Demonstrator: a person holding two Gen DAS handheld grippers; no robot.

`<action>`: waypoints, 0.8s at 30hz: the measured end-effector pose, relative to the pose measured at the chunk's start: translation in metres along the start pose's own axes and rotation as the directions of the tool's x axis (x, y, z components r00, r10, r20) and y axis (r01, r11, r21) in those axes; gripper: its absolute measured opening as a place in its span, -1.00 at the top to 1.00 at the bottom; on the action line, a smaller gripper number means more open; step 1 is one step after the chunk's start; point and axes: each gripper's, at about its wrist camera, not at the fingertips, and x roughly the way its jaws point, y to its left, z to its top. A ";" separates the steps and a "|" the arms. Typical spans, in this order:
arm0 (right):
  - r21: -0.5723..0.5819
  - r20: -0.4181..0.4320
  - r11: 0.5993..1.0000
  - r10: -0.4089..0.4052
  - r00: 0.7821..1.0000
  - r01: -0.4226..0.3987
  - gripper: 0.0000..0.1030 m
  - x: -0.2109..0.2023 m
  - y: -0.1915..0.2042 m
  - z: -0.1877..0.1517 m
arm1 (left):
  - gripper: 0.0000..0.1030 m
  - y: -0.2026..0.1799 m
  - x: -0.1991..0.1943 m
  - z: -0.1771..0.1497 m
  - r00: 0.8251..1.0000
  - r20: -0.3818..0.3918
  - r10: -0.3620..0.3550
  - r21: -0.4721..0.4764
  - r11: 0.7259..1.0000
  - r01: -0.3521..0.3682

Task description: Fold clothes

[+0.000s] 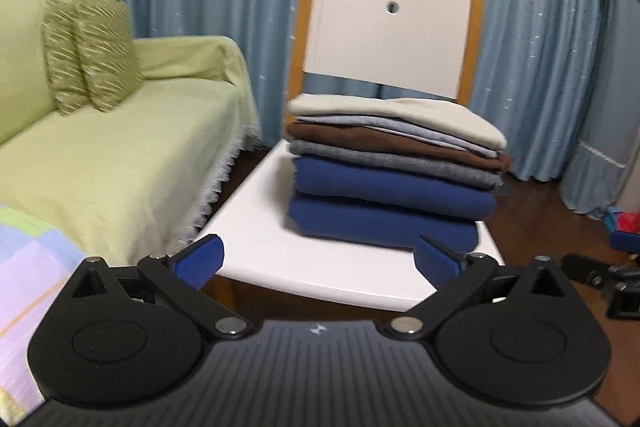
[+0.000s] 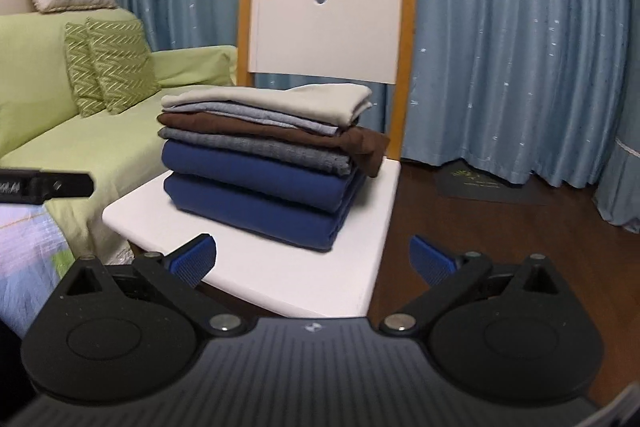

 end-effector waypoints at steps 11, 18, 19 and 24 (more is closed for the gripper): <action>-0.013 -0.032 1.000 0.012 0.999 -0.013 -0.98 -0.004 0.014 -0.004 | -0.99 0.003 0.003 -0.001 0.999 -0.044 -0.032 0.011 0.999 0.033; 0.001 -0.055 1.000 0.003 0.998 -0.003 -0.98 -0.001 0.017 -0.006 | -0.99 -0.001 0.013 -0.008 0.993 -0.112 -0.034 0.011 0.999 0.035; 0.005 -0.059 1.000 0.004 0.998 -0.004 -0.98 -0.001 0.018 -0.007 | -0.99 -0.002 0.014 -0.008 0.993 -0.118 -0.029 0.011 0.999 0.031; 0.006 -0.070 1.000 -0.014 0.997 0.015 -0.98 0.001 0.021 -0.012 | -0.99 -0.005 0.017 -0.011 0.991 -0.126 -0.036 0.007 0.999 0.038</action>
